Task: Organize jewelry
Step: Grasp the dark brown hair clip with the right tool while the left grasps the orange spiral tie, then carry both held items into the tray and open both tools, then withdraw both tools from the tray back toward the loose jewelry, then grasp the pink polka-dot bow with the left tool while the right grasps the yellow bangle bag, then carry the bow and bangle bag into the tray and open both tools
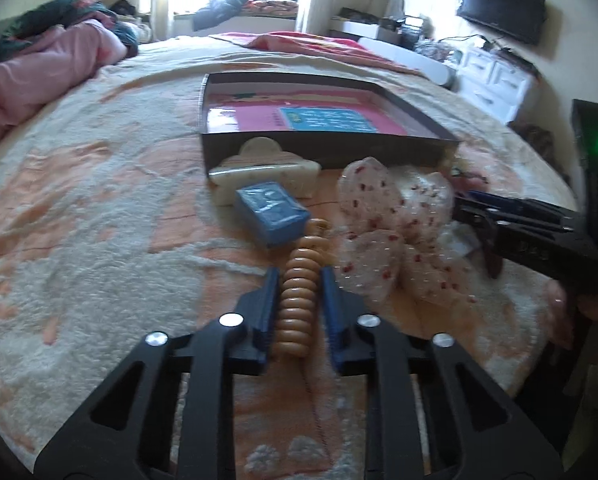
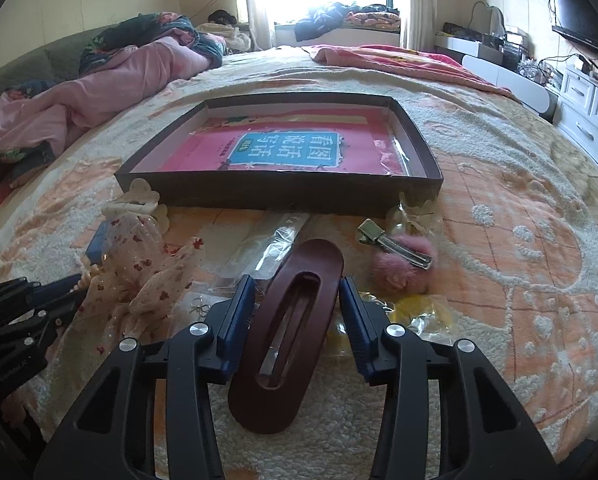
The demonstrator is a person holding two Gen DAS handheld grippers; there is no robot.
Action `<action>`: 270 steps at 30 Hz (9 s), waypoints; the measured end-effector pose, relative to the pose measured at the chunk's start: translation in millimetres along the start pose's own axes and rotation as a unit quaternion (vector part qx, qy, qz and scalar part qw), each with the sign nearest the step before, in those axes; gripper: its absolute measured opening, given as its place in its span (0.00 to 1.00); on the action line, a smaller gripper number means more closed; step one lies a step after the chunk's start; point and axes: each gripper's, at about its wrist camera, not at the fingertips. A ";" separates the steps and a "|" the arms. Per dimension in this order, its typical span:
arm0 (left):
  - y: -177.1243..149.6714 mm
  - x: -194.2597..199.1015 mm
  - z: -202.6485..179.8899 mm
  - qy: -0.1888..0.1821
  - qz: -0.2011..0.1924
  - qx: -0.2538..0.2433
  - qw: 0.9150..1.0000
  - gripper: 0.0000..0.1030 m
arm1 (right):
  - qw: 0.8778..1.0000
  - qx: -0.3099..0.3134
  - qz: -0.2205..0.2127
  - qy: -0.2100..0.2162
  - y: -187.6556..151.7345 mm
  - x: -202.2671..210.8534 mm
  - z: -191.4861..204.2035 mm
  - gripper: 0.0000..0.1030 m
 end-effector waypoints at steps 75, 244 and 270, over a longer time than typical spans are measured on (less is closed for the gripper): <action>140.3 -93.9 8.4 0.027 -0.028 0.041 0.998 0.11 | 1.000 -0.023 -0.003 -0.011 121.7 -96.1 -87.4 0.31; 106.2 -14.9 -12.5 -0.007 -0.107 0.028 0.994 0.04 | 0.988 -0.023 -0.143 0.044 82.0 14.5 -53.1 0.10; 127.1 -86.0 -40.0 -0.017 -0.042 0.010 0.999 0.07 | 0.993 -0.042 -0.104 0.032 101.3 -47.8 -95.9 0.10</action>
Point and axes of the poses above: each gripper's, at about its wrist camera, not at the fingertips, and x roughly against the way its jaws point, z to its left, y to its top, and after that the axes turned 10 degrees about x, right-handed
